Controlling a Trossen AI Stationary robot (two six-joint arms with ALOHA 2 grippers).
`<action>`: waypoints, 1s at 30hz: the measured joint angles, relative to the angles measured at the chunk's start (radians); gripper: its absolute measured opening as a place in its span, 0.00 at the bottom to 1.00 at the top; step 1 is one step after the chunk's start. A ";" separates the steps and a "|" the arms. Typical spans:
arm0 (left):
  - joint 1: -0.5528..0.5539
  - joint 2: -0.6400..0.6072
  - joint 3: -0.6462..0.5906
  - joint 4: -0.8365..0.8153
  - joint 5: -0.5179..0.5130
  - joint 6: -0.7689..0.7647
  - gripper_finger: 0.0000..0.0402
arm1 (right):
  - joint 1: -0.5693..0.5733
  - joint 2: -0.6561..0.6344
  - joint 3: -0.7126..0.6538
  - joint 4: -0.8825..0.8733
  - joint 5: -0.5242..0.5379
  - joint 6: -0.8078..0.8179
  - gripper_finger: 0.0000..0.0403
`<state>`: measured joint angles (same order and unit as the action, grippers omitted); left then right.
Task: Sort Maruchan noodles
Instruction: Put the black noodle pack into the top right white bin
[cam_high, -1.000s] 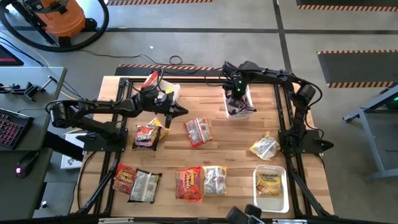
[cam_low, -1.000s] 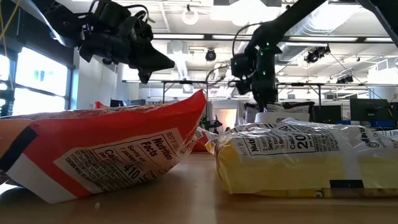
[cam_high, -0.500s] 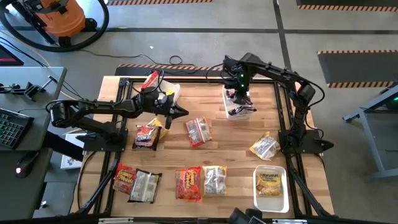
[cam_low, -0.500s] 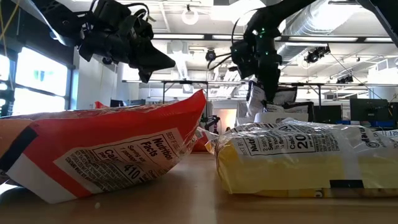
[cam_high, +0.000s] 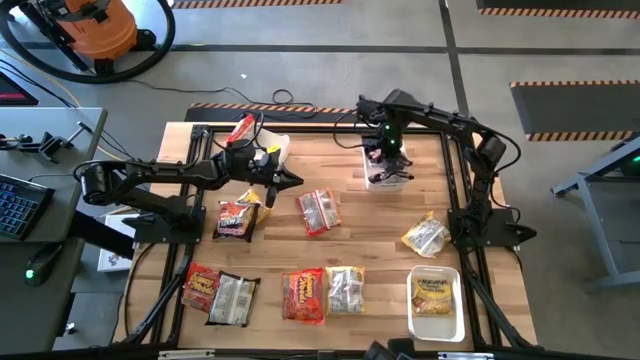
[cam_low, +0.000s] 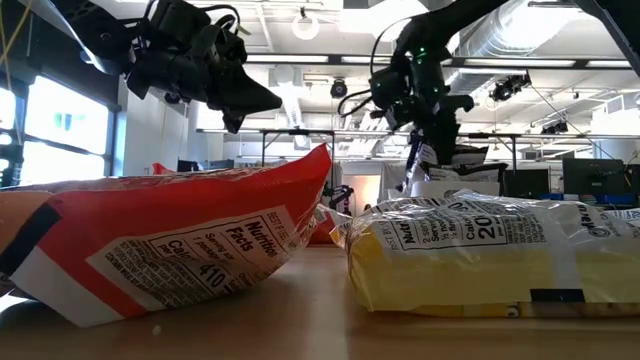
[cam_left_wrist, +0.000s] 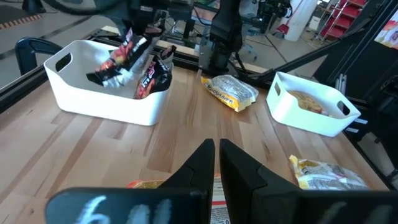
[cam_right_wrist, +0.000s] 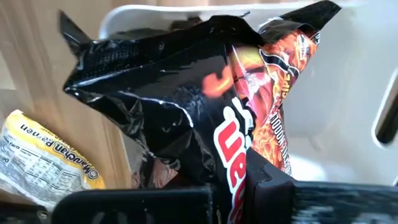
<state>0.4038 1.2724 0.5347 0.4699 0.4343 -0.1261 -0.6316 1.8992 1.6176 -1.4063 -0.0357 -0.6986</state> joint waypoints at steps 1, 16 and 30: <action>0.000 0.001 0.000 0.000 0.000 0.000 0.04 | 0.005 0.006 -0.003 -0.001 -0.002 -0.008 0.00; -0.006 0.028 0.001 -0.001 0.000 0.008 0.04 | 0.032 0.080 -0.063 -0.003 0.002 -0.015 0.00; -0.006 0.028 0.001 -0.001 0.000 0.008 0.04 | 0.041 0.080 -0.055 -0.002 0.028 0.081 0.31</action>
<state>0.3973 1.3006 0.5354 0.4694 0.4347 -0.1176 -0.5910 1.9789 1.5624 -1.4080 -0.0079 -0.6178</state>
